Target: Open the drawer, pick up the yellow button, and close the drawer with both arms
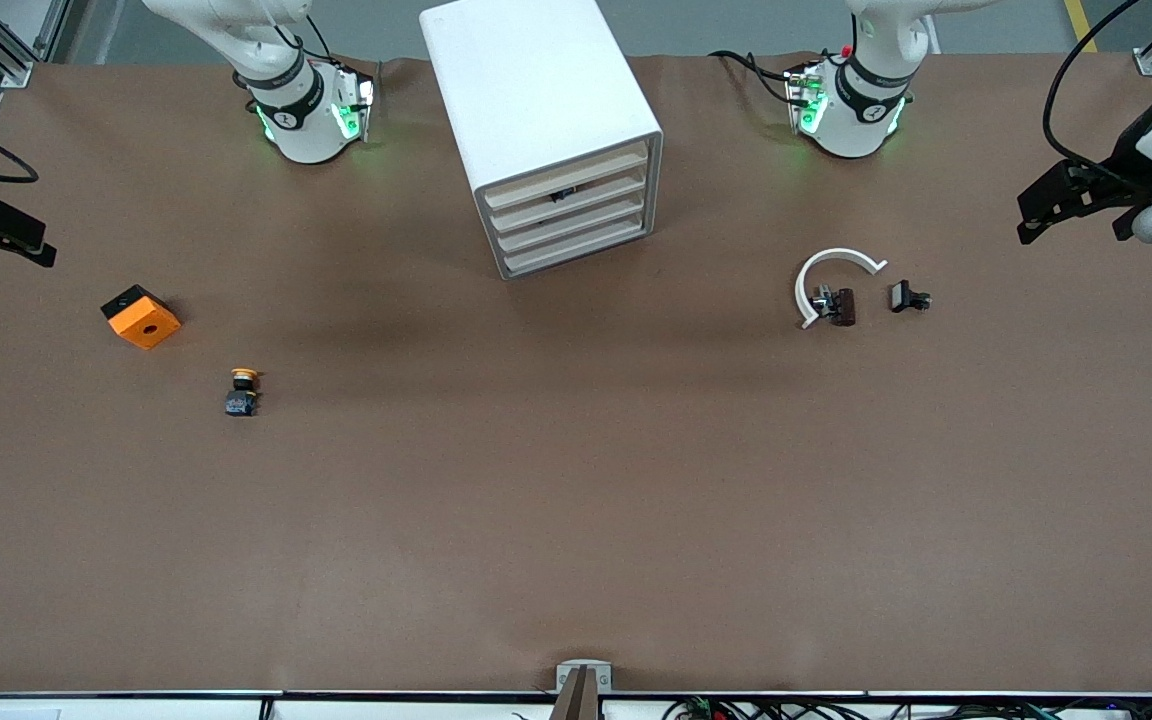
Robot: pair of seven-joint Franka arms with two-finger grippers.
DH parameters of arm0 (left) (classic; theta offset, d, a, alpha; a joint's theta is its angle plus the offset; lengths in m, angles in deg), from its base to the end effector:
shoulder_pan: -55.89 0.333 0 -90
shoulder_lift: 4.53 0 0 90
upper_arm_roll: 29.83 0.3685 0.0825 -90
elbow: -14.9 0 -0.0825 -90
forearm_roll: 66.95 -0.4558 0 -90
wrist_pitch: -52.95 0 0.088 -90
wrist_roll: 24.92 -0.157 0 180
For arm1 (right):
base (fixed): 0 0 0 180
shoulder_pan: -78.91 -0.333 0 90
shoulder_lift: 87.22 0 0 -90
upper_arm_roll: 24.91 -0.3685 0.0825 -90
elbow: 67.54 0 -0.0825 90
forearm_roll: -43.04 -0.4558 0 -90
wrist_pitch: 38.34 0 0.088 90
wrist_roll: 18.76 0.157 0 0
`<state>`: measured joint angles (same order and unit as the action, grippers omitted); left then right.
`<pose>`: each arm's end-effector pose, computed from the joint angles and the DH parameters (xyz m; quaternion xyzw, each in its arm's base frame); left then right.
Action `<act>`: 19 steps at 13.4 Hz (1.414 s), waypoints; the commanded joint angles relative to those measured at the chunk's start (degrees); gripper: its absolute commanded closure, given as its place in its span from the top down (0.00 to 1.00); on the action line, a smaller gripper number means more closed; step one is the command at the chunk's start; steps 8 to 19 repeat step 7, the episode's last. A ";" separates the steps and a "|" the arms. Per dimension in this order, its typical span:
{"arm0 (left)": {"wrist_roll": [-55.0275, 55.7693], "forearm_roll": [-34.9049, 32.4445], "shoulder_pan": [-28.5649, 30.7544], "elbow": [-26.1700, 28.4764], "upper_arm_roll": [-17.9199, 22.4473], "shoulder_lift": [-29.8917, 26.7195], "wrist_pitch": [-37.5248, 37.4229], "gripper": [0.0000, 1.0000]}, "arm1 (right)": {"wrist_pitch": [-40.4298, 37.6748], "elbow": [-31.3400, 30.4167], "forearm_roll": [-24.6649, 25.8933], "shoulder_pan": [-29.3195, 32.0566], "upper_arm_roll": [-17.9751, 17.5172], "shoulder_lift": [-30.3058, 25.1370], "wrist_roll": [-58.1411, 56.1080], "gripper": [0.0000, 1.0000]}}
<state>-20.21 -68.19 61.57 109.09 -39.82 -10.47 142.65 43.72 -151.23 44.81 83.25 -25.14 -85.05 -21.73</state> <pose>0.5876 -0.0460 0.6488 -0.9997 -0.0040 -0.0134 0.0188 0.6205 -0.0498 0.6509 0.9993 -0.0116 -0.0340 0.0132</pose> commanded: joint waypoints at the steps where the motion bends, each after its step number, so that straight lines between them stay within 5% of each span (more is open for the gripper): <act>1: 0.22 0.79 0.04 -1.38 0.23 0.49 -1.55 1.00 | -0.76 1.77 -0.89 0.49 -0.39 0.91 0.59 1.00; 19: 3.56 0.79 0.12 -1.38 0.32 0.49 -2.78 1.00 | -0.68 1.77 -0.80 0.41 -0.48 0.91 0.51 1.00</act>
